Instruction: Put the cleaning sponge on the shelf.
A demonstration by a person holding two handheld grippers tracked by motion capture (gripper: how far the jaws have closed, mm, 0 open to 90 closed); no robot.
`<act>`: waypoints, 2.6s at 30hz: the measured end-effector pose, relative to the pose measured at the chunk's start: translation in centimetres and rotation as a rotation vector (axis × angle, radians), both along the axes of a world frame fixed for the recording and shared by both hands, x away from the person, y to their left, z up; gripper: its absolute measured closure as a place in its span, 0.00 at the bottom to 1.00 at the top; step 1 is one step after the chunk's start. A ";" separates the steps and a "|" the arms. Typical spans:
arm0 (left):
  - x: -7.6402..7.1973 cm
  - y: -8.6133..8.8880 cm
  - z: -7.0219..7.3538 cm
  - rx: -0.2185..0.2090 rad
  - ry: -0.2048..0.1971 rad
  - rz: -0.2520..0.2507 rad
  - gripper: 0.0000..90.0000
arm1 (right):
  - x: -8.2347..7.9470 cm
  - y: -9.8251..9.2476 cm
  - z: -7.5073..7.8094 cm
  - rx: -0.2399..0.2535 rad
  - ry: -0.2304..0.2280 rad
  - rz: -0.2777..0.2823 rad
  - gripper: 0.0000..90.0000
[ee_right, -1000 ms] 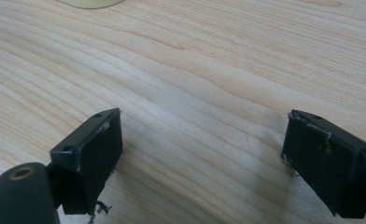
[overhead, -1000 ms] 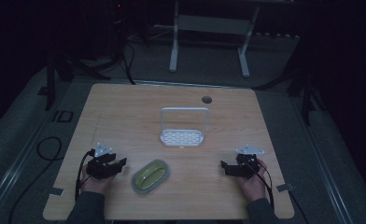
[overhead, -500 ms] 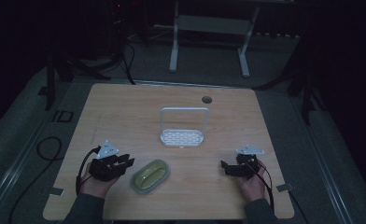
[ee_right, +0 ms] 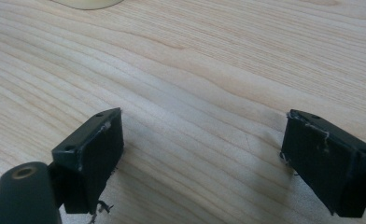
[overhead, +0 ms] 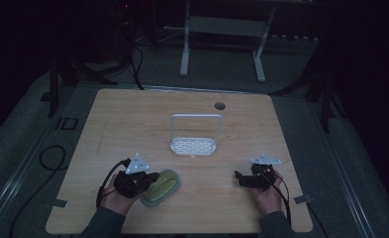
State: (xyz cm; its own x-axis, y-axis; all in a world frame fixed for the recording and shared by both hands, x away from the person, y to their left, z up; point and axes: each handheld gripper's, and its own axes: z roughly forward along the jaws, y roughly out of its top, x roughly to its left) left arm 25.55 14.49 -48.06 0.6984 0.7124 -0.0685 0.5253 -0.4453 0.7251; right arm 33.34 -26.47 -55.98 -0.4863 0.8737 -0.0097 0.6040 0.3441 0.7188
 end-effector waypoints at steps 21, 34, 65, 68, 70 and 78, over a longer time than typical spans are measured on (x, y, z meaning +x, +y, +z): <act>0.1 -1.5 -1.9 0.085 0.030 -0.022 1.00 | 0.0 0.0 0.0 0.000 -0.001 -0.002 0.14; 1.2 0.0 -1.9 0.091 0.030 0.033 1.00 | 0.0 0.0 0.0 0.000 -0.001 -0.002 0.14; 4.1 1.7 2.2 0.182 0.052 -0.084 0.69 | 0.0 0.0 0.0 0.001 -0.002 -0.003 0.14; 4.3 1.6 2.2 0.190 0.060 -0.094 0.68 | 0.0 0.0 0.0 0.000 -0.002 -0.003 0.14; 4.5 1.3 2.2 0.207 0.071 -0.110 0.67 | 0.0 0.0 0.0 0.001 -0.002 -0.003 0.14; 5.1 0.4 2.6 0.256 0.103 -0.151 0.65 | 0.0 0.0 0.0 0.000 -0.002 -0.003 0.14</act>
State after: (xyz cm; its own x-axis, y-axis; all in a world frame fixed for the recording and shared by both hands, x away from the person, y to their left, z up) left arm 30.67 14.89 -45.51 0.7964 0.6043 0.0242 0.5040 -0.6852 0.5259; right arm 33.32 -26.45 -55.99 -0.4837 0.8752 -0.0101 0.6038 0.3420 0.7201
